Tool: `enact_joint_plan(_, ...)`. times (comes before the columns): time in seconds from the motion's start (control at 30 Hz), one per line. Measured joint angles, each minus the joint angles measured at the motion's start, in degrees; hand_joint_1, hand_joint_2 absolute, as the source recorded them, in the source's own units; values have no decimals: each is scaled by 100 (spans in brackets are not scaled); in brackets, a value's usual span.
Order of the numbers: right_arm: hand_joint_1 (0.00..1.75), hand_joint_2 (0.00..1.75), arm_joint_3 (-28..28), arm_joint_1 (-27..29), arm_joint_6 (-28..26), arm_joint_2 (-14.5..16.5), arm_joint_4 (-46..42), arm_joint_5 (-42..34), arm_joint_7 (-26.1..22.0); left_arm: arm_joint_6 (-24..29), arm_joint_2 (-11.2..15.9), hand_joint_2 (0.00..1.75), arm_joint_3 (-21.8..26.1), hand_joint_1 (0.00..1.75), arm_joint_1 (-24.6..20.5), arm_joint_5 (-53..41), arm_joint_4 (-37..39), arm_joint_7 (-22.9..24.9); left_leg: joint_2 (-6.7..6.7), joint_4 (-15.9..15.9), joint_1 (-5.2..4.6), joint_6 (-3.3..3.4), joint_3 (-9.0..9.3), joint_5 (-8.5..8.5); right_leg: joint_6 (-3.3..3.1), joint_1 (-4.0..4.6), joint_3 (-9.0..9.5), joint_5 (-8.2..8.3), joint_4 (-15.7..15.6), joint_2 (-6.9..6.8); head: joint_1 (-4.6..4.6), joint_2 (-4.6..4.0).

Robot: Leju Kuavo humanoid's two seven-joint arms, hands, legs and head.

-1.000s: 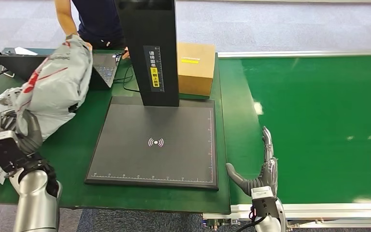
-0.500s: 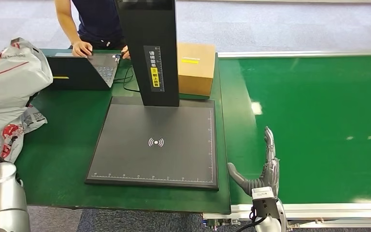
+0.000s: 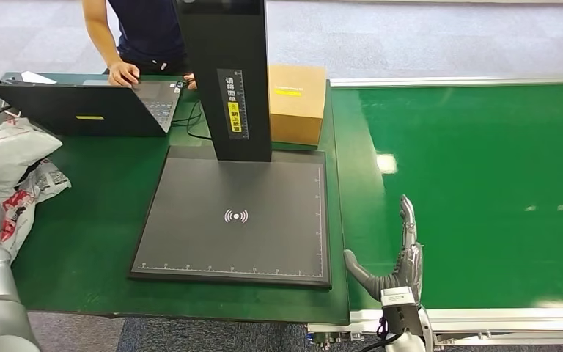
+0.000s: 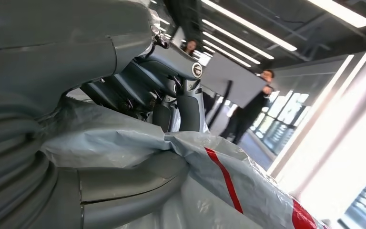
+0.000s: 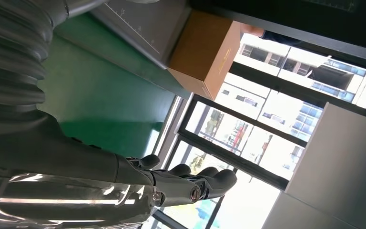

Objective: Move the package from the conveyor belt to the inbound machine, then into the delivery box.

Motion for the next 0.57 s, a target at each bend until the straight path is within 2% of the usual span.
enact_joint_plan(0.17,0,175,16,3,14,0,-13,8,37,3,196,175,231,175,6,-278,141,394,-2,-1,1,0,-1,0,-1,0,1,-1,0,-1,0,0)
enact_joint_plan(0.2,0,175,19,5,20,0,-15,8,40,4,230,175,257,156,12,-305,164,471,-2,-1,1,0,-1,0,-1,0,1,-1,0,-1,1,0)
enact_joint_plan(0.3,0,175,28,12,26,0,-17,9,50,5,314,175,306,25,44,-245,232,531,-2,-1,0,0,-1,0,-1,-1,1,-1,0,-1,1,0)
enact_joint_plan(0.33,0,175,31,15,25,0,-21,10,55,5,330,175,319,0,54,-199,252,492,-2,-1,0,0,-1,0,-1,-1,1,-1,0,-1,1,0)
enact_joint_plan(0.57,0,175,48,42,10,0,-83,21,92,5,349,175,343,0,-6,773,745,-194,-3,-1,-1,0,3,0,0,-1,2,0,0,-2,1,0)
